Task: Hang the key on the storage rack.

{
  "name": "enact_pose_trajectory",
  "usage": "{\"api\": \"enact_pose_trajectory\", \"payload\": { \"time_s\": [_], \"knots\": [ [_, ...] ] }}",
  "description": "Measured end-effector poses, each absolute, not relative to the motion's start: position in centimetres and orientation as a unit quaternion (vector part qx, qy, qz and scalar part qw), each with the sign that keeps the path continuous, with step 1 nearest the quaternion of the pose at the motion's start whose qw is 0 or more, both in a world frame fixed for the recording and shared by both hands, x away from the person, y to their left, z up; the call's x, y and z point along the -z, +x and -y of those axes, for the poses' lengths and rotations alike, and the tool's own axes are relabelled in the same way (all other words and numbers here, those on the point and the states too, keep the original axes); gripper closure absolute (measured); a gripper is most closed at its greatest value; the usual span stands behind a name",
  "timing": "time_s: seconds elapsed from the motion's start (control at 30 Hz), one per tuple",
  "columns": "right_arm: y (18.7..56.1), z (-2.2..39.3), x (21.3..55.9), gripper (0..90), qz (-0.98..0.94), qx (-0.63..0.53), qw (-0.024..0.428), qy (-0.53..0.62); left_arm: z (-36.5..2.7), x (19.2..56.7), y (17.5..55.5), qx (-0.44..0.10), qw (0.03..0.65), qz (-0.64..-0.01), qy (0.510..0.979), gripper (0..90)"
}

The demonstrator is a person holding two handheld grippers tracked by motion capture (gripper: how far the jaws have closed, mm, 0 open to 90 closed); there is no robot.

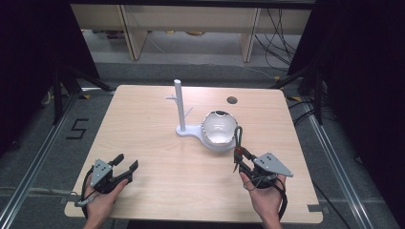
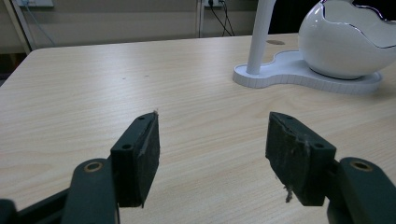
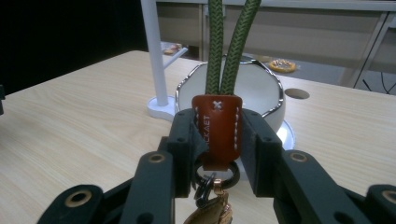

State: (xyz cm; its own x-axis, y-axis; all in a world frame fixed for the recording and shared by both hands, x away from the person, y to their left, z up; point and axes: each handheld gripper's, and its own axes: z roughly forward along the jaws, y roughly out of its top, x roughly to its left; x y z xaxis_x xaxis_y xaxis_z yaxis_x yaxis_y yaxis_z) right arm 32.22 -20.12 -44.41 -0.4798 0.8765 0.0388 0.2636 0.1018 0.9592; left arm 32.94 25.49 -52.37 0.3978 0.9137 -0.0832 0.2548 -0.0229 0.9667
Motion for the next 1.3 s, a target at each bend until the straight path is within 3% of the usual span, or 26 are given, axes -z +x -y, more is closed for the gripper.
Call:
{"api": "enact_pose_trajectory", "payload": {
  "time_s": [0.17, 0.2, 0.23, 0.33, 0.37, 0.6, 1.3],
  "knots": [
    [32.3, 19.3, 44.4, 68.2, -0.687, -0.527, 0.281, 0.413, -25.5, 52.4, 32.9, -0.309, 0.534, -0.454, 0.643, 34.8],
    [32.4, 19.3, 44.4, 68.2, -0.69, -0.522, 0.3, 0.403, -25.5, 52.4, 32.9, -0.309, 0.534, -0.454, 0.643, 34.7],
    [32.2, 19.0, 44.4, 68.2, -0.689, -0.525, 0.28, 0.413, -25.5, 52.4, 32.9, -0.309, 0.534, -0.454, 0.643, 34.7],
    [32.3, 18.7, 44.4, 68.2, -0.692, -0.526, 0.282, 0.406, -25.5, 52.4, 32.9, -0.309, 0.534, -0.454, 0.643, 34.7],
    [32.5, 18.8, 44.3, 68.2, -0.697, -0.522, 0.298, 0.391, -25.5, 52.4, 32.9, -0.309, 0.534, -0.454, 0.643, 34.7],
    [32.5, 17.8, 44.5, 68.2, -0.696, -0.531, 0.274, 0.397, -25.6, 52.4, 32.9, -0.311, 0.533, -0.457, 0.641, 34.5],
    [32.7, 15.7, 45.0, 68.2, -0.709, -0.535, 0.263, 0.378, -25.7, 52.5, 33.0, -0.311, 0.541, -0.455, 0.636, 34.6]
  ]
}}
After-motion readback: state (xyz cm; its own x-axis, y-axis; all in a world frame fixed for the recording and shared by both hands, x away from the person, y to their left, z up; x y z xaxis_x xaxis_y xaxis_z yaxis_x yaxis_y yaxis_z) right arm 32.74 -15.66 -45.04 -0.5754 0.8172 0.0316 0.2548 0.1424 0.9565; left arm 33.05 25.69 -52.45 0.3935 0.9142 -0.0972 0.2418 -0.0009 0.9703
